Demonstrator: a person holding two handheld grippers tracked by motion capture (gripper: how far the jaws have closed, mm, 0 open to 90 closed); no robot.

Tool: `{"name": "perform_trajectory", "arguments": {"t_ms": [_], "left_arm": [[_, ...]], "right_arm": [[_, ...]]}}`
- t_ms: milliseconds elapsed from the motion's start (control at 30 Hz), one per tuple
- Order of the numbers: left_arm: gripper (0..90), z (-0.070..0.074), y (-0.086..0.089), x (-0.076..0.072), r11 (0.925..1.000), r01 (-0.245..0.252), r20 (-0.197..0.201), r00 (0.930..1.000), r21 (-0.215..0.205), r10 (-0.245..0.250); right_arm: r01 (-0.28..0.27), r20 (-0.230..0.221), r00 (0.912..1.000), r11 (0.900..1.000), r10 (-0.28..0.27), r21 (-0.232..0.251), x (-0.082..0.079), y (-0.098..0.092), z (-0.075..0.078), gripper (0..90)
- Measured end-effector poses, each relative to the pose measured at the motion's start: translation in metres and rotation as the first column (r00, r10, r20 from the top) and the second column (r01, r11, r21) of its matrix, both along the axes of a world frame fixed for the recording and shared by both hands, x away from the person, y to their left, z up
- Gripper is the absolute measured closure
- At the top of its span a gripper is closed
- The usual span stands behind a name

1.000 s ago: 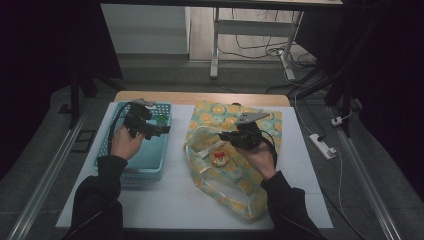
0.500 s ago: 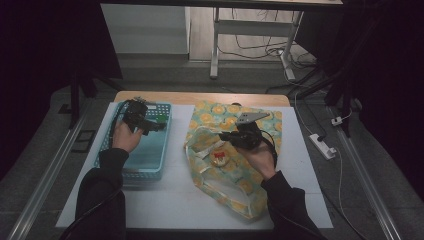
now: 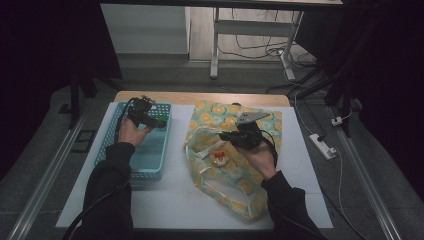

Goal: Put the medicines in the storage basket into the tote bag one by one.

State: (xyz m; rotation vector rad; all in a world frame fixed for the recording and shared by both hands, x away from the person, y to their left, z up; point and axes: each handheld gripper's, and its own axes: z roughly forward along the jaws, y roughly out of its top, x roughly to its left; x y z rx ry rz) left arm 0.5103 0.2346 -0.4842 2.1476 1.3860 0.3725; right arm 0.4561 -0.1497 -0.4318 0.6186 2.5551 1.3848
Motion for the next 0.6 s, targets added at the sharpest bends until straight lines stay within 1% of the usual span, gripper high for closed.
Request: {"name": "perform_trajectory", "arguments": {"t_ms": [33,200,267,333,400,500,600], "left_arm": [[0.0,-0.002,0.000,0.001,1.0000,0.001,-0.005,1.0000,-0.006,-0.001],[3.4,-0.006,0.000,0.005,0.9998,-0.012,-0.007,0.9999,0.015,0.012],[6.8,-0.006,0.000,0.006,0.9997,-0.015,-0.001,0.9999,0.021,0.016],[12.6,-0.005,0.000,0.007,0.9999,-0.002,-0.001,1.0000,0.013,0.002],[16.4,-0.005,-0.002,0.009,0.9999,0.004,-0.004,1.0000,0.016,-0.004],[20.8,-0.004,-0.004,0.012,0.9998,-0.001,-0.016,0.9999,0.020,0.001],[21.9,-0.002,-0.005,0.012,0.9998,0.006,-0.022,0.9997,0.021,-0.006]], "right_arm": [[0.000,0.000,1.0000,1.000,0.000,0.000,0.000,0.000,0.000,90.0],[-0.001,-0.001,1.0000,1.000,0.001,0.001,0.000,0.000,0.000,90.0],[-0.002,-0.001,1.0000,1.000,0.002,0.000,0.000,0.000,0.000,90.0],[-0.002,-0.001,1.0000,1.000,0.002,-0.001,0.001,0.001,-0.001,90.0],[-0.004,-0.002,1.0000,1.000,0.004,-0.002,0.000,0.001,-0.001,90.0],[-0.004,-0.003,1.0000,1.000,0.004,-0.002,0.001,0.001,-0.002,90.0],[-0.002,-0.003,1.0000,1.000,0.002,-0.003,0.001,0.001,-0.001,90.0]]}}
